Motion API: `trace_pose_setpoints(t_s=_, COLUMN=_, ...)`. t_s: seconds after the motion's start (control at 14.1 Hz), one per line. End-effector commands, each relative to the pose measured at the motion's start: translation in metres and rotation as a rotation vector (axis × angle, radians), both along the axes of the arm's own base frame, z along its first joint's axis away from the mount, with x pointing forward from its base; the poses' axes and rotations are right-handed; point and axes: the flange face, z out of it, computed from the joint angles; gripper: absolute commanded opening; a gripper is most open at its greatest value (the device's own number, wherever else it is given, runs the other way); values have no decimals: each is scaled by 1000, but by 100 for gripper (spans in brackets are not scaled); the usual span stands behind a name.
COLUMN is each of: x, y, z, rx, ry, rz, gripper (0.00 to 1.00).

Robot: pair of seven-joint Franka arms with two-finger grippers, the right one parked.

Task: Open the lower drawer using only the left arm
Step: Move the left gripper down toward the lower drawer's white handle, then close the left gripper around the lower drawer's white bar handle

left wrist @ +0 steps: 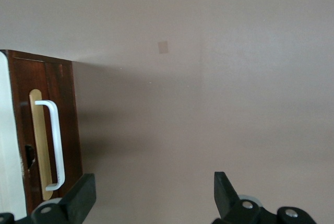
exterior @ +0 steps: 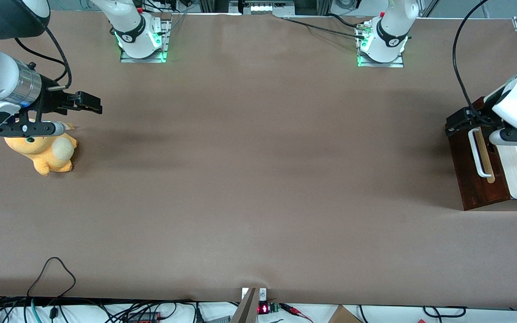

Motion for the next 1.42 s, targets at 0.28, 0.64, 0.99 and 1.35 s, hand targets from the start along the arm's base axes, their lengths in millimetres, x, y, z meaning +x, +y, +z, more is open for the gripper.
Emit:
trace_pose_setpoints(t_s=0.28, x=-2, y=-6, z=-80, rx=401, ry=130, rz=78, gripper=100)
trace_pose_setpoints(t_s=0.64, x=-14, y=-41, z=-169, rx=770, ry=209, rz=91, gripper=100)
trace_pose_setpoints(t_s=0.99, x=-59, y=-46, z=-260, rx=1090, ry=227, rz=-131, gripper=100)
trace_pose_setpoints(t_s=1.35, x=-69, y=-36, z=-289, rx=1235, ry=215, rz=-294, gripper=100)
